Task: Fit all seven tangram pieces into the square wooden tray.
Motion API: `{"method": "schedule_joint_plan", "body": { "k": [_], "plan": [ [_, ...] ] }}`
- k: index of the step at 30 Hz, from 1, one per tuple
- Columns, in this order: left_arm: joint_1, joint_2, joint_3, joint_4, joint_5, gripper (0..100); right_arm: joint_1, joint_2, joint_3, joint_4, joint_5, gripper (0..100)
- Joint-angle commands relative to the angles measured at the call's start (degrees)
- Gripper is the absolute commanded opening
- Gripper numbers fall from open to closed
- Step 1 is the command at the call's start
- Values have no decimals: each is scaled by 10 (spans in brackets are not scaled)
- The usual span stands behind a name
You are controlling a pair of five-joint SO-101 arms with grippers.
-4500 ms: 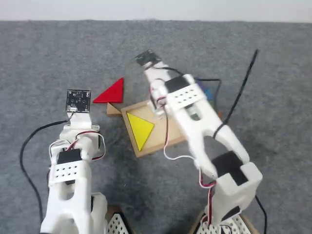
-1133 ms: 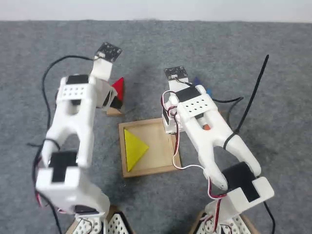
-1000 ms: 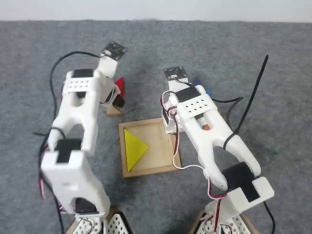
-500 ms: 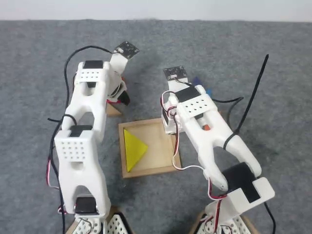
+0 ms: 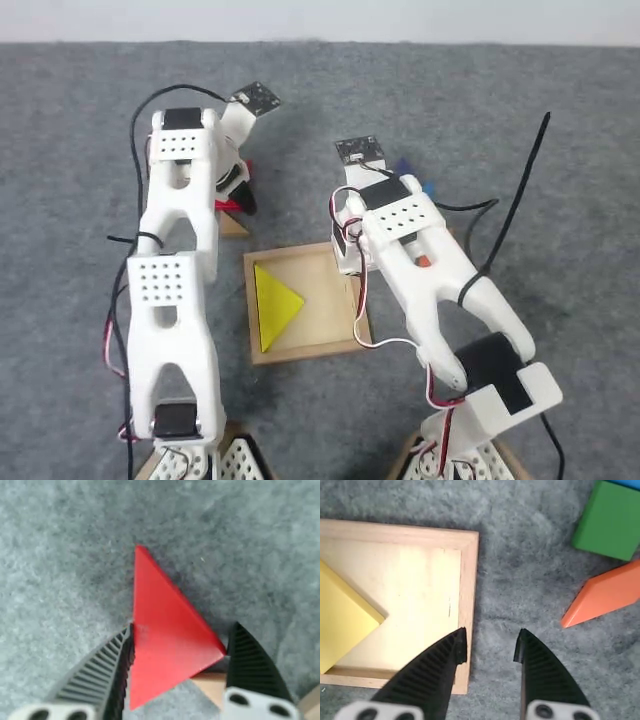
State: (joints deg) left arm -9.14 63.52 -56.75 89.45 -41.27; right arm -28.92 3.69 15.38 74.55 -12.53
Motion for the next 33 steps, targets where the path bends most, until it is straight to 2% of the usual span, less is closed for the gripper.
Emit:
{"method": "schedule_joint_plan", "body": {
  "k": [1, 8, 14, 29, 33],
  "plan": [
    [-8, 50, -104, 62, -27, 280, 7, -37, -3, -8, 7, 165],
    [-7, 112, -215, 111, -46, 231, 7, -37, -3, -8, 25, 165],
    [-8, 112, -216, 112, -46, 221, 7, -37, -3, -8, 29, 165],
    [-18, 66, -216, 113, -44, 33, 8, -37, -3, -8, 30, 165],
    [-45, 25, -216, 113, 13, 26, 8, -37, -3, -8, 30, 165]
  ]
}}
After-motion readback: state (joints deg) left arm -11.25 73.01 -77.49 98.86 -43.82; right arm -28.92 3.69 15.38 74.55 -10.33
